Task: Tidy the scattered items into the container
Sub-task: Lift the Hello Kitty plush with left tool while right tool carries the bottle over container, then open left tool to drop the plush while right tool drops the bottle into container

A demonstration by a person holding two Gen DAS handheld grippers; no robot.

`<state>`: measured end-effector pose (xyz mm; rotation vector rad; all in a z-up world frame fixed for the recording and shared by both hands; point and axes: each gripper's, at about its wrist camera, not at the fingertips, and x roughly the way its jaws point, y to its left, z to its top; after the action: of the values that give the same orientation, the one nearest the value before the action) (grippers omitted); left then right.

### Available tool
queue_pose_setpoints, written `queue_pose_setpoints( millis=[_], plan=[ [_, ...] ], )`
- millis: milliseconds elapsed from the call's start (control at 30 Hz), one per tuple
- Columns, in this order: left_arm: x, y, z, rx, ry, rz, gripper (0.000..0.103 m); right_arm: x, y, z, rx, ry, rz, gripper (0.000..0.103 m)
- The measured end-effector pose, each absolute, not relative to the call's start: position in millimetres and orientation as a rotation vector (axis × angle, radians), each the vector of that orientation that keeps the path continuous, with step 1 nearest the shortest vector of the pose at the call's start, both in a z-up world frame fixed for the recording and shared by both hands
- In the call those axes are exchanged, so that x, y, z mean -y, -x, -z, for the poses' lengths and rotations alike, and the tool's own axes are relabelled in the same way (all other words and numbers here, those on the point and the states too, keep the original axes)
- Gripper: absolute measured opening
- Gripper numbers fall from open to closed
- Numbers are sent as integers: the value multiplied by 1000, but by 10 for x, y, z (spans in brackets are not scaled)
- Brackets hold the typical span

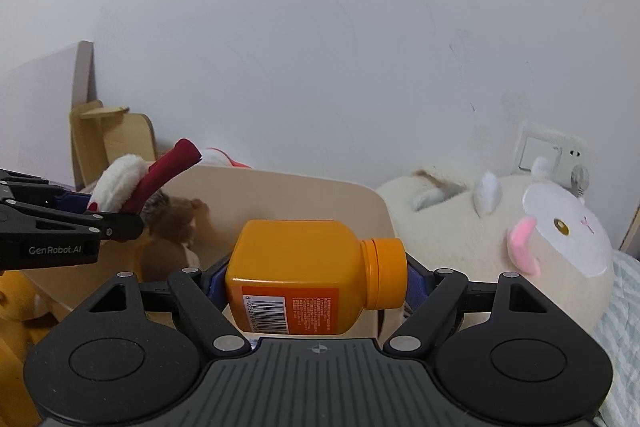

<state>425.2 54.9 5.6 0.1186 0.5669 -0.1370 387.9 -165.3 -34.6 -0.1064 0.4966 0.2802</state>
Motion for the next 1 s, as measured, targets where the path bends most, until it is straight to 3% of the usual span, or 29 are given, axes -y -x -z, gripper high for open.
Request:
queue_pose_setpoints(
  millis=[700, 800, 867, 1000],
  plan=[
    [-445, -4364, 93, -694, -102, 146, 43, 1565, -4034, 335, -553, 186, -287, 78],
    [-425, -4362, 97, -715, -95, 160, 51, 1539, -4048, 329, -564, 209, -297, 78],
    [-416, -4344, 85, -712, -91, 169, 73, 1532, -4043, 329, -567, 216, -302, 82],
    [-390, -4302, 45, -703, -90, 167, 83, 1564, -4021, 303, -557, 196, -303, 90]
  ],
)
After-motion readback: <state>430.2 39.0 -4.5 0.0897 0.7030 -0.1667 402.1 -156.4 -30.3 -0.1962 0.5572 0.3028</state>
